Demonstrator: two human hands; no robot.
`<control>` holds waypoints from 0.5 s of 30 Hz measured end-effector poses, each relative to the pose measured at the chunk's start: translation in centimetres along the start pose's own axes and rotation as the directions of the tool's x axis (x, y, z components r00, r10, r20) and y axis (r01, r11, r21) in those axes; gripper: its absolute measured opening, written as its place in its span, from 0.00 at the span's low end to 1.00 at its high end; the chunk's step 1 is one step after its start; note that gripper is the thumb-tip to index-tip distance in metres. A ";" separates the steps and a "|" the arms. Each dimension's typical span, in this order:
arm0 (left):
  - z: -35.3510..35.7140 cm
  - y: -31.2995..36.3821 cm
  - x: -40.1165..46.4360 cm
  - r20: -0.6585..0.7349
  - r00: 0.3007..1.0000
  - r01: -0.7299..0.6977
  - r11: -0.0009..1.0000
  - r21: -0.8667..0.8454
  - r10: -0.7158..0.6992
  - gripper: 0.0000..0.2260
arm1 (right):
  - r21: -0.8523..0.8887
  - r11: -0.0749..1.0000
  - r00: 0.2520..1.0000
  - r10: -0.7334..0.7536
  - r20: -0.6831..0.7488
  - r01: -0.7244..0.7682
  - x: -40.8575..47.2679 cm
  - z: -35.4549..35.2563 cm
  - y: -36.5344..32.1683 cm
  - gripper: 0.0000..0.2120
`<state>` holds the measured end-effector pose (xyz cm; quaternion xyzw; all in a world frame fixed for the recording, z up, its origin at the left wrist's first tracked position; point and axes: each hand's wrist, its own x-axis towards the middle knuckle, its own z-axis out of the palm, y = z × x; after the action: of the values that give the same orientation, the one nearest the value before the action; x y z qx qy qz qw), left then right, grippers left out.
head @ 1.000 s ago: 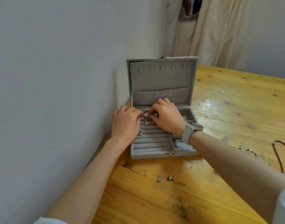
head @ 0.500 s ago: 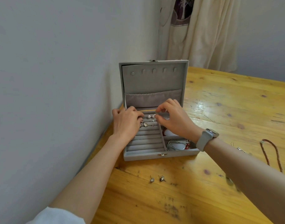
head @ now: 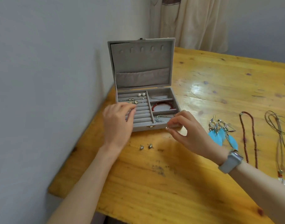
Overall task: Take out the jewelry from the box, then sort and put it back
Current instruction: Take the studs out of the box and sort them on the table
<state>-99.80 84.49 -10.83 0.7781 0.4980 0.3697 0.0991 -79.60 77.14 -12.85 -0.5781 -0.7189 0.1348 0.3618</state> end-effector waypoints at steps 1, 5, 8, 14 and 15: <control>0.0 0.9 -1.4 0.035 0.998 -0.044 0.997 -0.067 0.046 0.08 | -0.011 1.000 1.000 0.006 0.007 -0.006 -1.1 0.2 0.1 0.11; 1.2 3.5 -5.7 0.186 0.961 -0.200 0.979 -0.045 0.205 0.10 | -0.109 0.993 0.997 0.042 0.071 -0.034 -4.0 0.5 0.2 0.07; 2.0 4.0 -6.8 0.236 0.951 -0.220 0.973 0.068 0.199 0.12 | -0.184 0.982 0.995 0.056 0.076 -0.041 -4.6 0.7 -0.1 0.07; 2.3 4.5 -7.0 0.272 0.948 -0.206 0.971 0.120 0.167 0.09 | -0.245 0.968 0.997 0.072 0.034 -0.062 -4.5 1.3 -0.3 0.07; 2.4 4.4 -7.1 0.276 0.946 -0.207 0.971 0.122 0.167 0.08 | -0.245 0.967 0.997 0.076 0.035 -0.065 -4.4 1.4 -0.3 0.08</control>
<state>-96.73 76.87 -13.58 0.8694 0.4306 0.2320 0.0704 -80.44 73.30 -15.22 -0.6401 -0.7168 0.0711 0.2673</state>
